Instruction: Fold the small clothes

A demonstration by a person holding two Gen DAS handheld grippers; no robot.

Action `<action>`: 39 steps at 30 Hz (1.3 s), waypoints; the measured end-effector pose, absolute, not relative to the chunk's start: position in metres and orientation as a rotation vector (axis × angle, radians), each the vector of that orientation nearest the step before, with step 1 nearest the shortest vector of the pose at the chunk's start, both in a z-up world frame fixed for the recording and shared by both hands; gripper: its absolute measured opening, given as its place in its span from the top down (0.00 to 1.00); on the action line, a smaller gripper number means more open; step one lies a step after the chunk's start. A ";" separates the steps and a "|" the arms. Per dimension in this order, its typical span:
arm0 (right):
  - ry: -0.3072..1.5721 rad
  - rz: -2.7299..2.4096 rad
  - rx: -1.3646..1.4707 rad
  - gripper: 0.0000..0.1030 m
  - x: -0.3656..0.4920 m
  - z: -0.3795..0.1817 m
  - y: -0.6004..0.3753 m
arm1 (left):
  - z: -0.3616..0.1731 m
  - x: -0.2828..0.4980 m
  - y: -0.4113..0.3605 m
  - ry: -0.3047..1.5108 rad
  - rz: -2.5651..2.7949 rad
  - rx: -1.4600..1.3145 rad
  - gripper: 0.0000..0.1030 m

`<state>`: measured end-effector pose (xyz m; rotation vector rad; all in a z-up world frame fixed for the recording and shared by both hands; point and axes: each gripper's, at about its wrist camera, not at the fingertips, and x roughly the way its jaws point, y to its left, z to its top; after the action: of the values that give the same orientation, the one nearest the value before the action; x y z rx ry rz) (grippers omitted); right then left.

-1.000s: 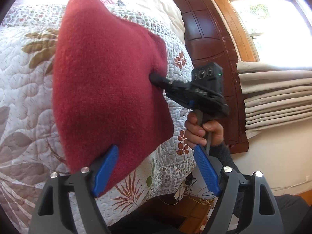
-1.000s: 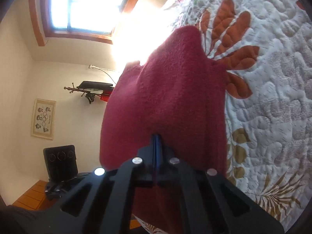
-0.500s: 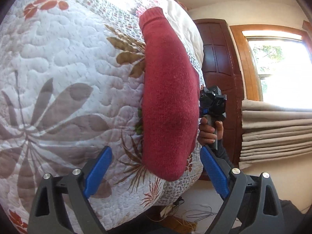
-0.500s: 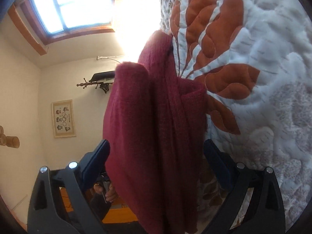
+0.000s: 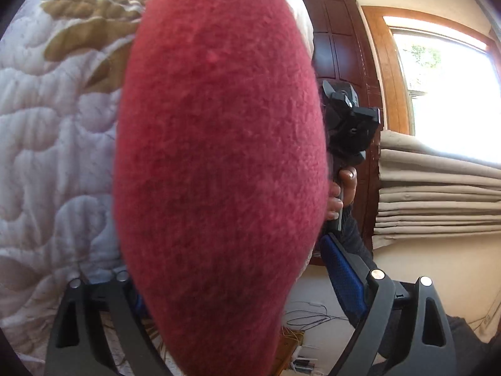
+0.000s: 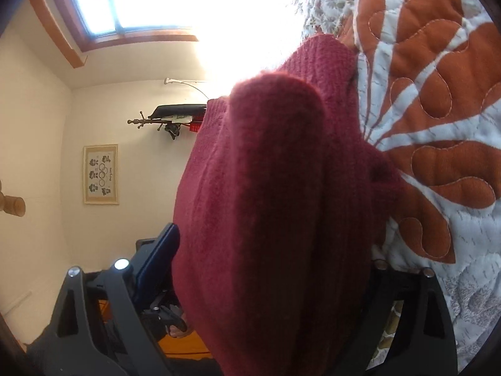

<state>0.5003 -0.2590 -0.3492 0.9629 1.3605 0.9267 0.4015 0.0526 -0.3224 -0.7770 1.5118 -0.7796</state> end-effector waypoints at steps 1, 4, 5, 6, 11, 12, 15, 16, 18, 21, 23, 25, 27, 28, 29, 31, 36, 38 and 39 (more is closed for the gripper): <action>1.371 0.907 0.964 0.39 0.500 -0.350 -0.262 | -0.325 0.402 0.053 1.532 -0.752 -0.783 0.44; 1.352 0.900 0.987 0.56 0.493 -0.346 -0.271 | -0.330 0.404 0.058 1.573 -0.709 -0.855 0.63; 1.343 0.891 0.971 0.57 0.491 -0.341 -0.271 | -0.326 0.405 0.056 1.577 -0.703 -0.837 0.65; 1.331 0.886 0.961 0.58 0.491 -0.334 -0.268 | -0.321 0.406 0.055 1.575 -0.700 -0.816 0.68; 1.249 0.883 0.940 0.60 0.490 -0.291 -0.257 | -0.287 0.407 0.060 1.527 -0.740 -0.780 0.71; 1.236 0.887 0.928 0.60 0.488 -0.281 -0.253 | -0.280 0.405 0.063 1.515 -0.751 -0.777 0.71; 1.206 0.911 0.880 0.60 0.492 -0.249 -0.227 | -0.259 0.399 0.076 1.481 -0.776 -0.744 0.71; 1.196 0.925 0.864 0.60 0.490 -0.240 -0.217 | -0.251 0.393 0.083 1.468 -0.783 -0.737 0.71; 1.179 0.966 0.835 0.60 0.487 -0.222 -0.192 | -0.236 0.382 0.098 1.440 -0.792 -0.727 0.71; 1.164 1.044 0.800 0.60 0.475 -0.201 -0.144 | -0.216 0.351 0.138 1.394 -0.778 -0.724 0.71; 1.176 1.085 0.767 0.60 0.463 -0.198 -0.107 | -0.218 0.329 0.171 1.363 -0.745 -0.718 0.71; 1.210 1.097 0.738 0.59 0.455 -0.208 -0.067 | -0.231 0.310 0.200 1.340 -0.707 -0.700 0.70; 1.298 1.078 0.705 0.55 0.449 -0.232 -0.028 | -0.261 0.292 0.231 1.356 -0.632 -0.707 0.66; 1.351 1.027 0.668 0.48 0.446 -0.247 -0.012 | -0.282 0.287 0.244 1.377 -0.589 -0.724 0.63; 1.396 0.972 0.620 0.40 0.442 -0.257 0.000 | -0.303 0.283 0.255 1.411 -0.542 -0.763 0.56; 1.422 0.914 0.570 0.32 0.428 -0.259 0.008 | -0.330 0.276 0.268 1.445 -0.488 -0.861 0.40; 1.256 0.766 0.604 0.19 0.405 -0.206 -0.058 | -0.291 0.257 0.276 1.328 -0.506 -0.771 0.22; 1.198 0.722 0.578 0.25 0.401 -0.192 -0.071 | -0.276 0.245 0.283 1.277 -0.487 -0.734 0.22; 1.191 0.725 0.555 0.27 0.401 -0.189 -0.072 | -0.271 0.239 0.287 1.255 -0.478 -0.734 0.22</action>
<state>0.4012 -0.0723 -0.1885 0.5547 1.1914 0.7245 0.2386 0.2870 -0.2714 -0.7343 1.2555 -0.4780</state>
